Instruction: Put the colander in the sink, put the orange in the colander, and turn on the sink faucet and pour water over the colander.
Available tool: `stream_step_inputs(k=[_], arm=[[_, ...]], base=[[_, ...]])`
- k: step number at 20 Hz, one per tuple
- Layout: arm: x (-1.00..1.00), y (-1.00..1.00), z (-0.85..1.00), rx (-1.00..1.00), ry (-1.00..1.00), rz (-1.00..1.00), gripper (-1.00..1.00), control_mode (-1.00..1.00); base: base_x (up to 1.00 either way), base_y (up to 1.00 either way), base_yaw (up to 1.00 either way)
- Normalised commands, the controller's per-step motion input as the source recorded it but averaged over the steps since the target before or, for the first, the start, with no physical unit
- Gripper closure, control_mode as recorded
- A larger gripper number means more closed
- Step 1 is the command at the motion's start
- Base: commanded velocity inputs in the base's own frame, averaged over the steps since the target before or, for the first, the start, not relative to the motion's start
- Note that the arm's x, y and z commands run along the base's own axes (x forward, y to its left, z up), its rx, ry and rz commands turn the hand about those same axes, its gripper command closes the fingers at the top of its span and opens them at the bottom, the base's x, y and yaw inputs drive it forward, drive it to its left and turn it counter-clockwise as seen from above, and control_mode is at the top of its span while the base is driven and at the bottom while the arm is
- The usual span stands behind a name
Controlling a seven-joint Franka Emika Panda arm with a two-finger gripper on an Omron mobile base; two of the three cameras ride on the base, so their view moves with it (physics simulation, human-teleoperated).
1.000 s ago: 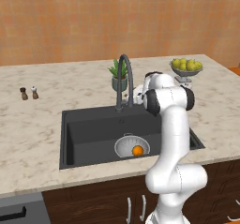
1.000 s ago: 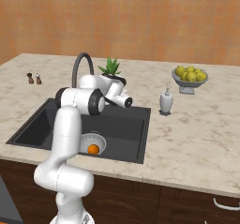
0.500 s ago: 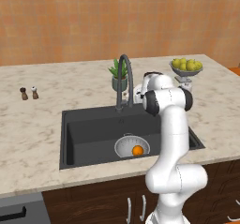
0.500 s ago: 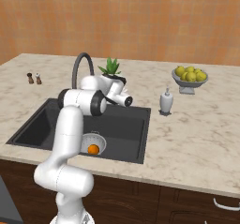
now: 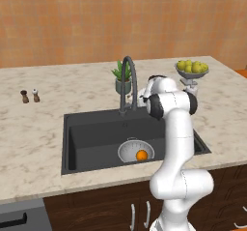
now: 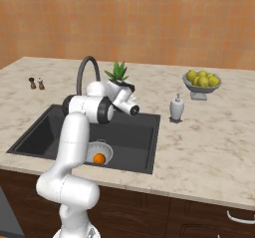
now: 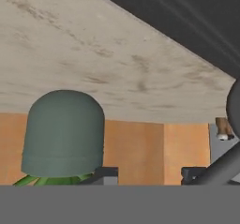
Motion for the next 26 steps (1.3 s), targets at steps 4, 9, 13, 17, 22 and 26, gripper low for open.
stream_step_inputs(k=[4, 9, 13, 17, 22, 26], arm=[[0.10, -1.00, -0.54, 0.00, -0.01, -0.22, 1.00, -1.00], [0.13, -1.00, -0.63, 0.00, 0.00, -0.25, 1.00, -1.00], [0.19, -1.00, -0.73, 0.00, 0.00, -0.27, 1.00, -1.00], [0.24, -1.00, -0.70, -0.05, 0.01, -0.27, 1.00, -1.00], [-0.48, -0.38, 0.59, 0.16, -0.25, -0.07, 1.00, -1.00], [-0.83, 0.00, 1.00, 0.17, -0.38, 0.00, 1.00, -1.00]], base=[[0.00, 0.00, 0.00], [0.00, 0.00, 0.00], [0.00, 0.00, 0.00], [0.00, 0.00, 0.00], [0.00, 0.00, 0.00], [0.00, 0.00, 0.00]])
